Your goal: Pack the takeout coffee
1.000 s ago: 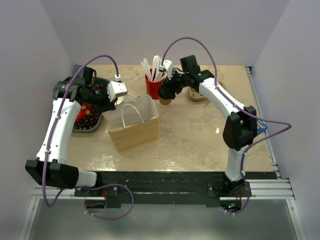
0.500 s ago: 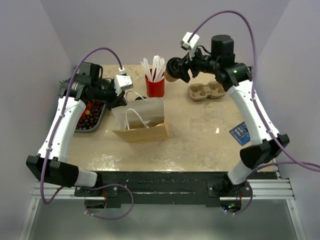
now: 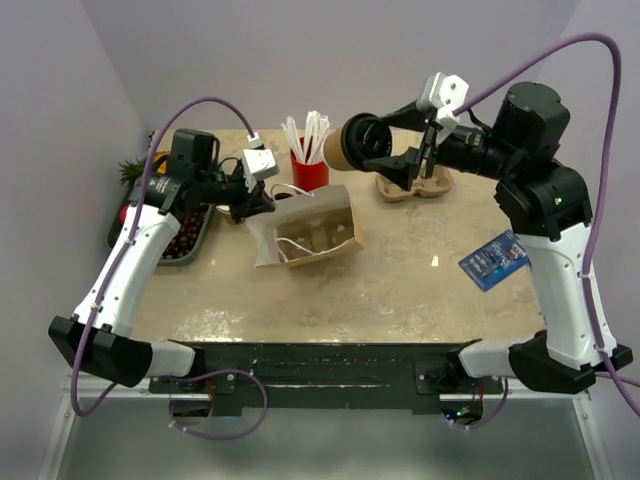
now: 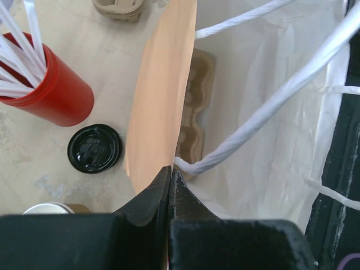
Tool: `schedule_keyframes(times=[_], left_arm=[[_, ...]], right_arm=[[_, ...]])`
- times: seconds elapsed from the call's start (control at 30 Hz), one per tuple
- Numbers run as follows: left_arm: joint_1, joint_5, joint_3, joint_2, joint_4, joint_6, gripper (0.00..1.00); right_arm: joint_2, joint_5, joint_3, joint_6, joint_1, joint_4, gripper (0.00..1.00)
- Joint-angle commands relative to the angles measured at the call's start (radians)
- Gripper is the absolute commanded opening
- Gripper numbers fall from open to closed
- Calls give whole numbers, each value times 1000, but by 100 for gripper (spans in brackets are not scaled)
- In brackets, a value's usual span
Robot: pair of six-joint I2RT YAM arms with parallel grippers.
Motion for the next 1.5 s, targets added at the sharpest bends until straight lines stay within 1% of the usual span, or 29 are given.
schedule_keyframes(times=[0.0, 0.13, 0.3, 0.43, 0.53, 0.63, 0.73, 0.87, 1.0, 1.13, 1.23, 1.3, 1.37, 1.47], left_arm=[[-32, 38, -5, -25, 98, -115, 0], [-37, 33, -11, -30, 101, -132, 0], [-40, 44, -31, -51, 107, -144, 0], [-46, 42, -42, -66, 101, -161, 0], [-49, 24, -58, -71, 110, -210, 0], [-49, 13, -78, -83, 138, -250, 0], [-49, 22, -80, -85, 144, -254, 0], [-57, 12, -83, -109, 179, -284, 0], [-58, -12, -109, -138, 220, -329, 0], [-77, -12, -137, -166, 228, -339, 0], [-110, -67, -180, -216, 262, -340, 0], [-143, -126, -226, -253, 294, -346, 0], [-161, -163, -255, -266, 300, -351, 0], [-181, -174, -279, -272, 300, -380, 0]], right_arm=[[-9, -19, -6, -52, 57, -149, 0], [-37, 48, -34, -118, 167, -218, 0], [-17, 97, -26, -174, 204, -305, 0], [-3, 132, -46, -204, 250, -312, 0], [6, 166, -55, -269, 293, -341, 0], [-2, 191, -69, -280, 311, -346, 0], [-9, 212, -86, -286, 324, -351, 0], [-9, 247, -113, -350, 354, -381, 0], [-37, 293, -185, -396, 425, -394, 0], [-52, 338, -245, -433, 505, -404, 0], [-51, 375, -267, -508, 532, -436, 0], [-64, 389, -306, -520, 537, -432, 0], [-77, 406, -331, -504, 537, -406, 0], [-55, 424, -340, -464, 543, -363, 0]])
